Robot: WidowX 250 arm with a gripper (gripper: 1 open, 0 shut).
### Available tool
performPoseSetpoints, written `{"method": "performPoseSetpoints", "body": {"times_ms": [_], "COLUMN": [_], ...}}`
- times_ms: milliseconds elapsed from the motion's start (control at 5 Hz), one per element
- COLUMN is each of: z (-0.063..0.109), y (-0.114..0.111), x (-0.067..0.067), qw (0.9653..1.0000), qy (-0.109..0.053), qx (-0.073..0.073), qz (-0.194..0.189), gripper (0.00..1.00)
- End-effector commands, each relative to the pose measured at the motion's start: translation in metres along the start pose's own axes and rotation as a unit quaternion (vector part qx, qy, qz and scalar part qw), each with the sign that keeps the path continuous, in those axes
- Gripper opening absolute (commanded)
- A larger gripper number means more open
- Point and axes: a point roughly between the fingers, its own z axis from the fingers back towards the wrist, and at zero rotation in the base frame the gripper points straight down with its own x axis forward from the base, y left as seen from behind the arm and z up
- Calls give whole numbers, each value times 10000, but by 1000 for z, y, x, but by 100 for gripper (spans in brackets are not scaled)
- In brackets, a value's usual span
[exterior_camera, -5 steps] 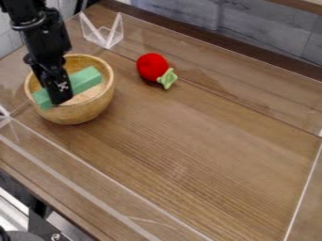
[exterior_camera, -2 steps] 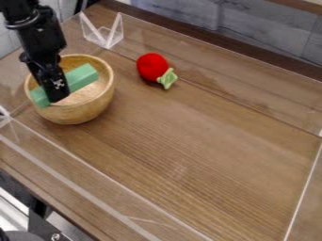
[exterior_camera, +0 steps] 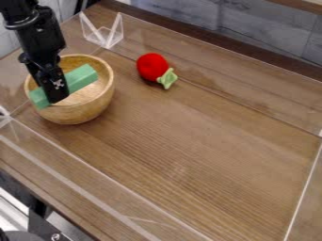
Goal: Put the green stick in the brown bowl
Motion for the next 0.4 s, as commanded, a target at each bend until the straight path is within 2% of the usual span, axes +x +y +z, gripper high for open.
{"method": "performPoseSetpoints", "body": {"times_ms": [0,200], "z": [23,26], "y": [8,7], "x": [4,4], "qw": [9992,9991], "qy": [-206,-209], "qx": [350,376], "qz": [41,66], "gripper": [0,0]}}
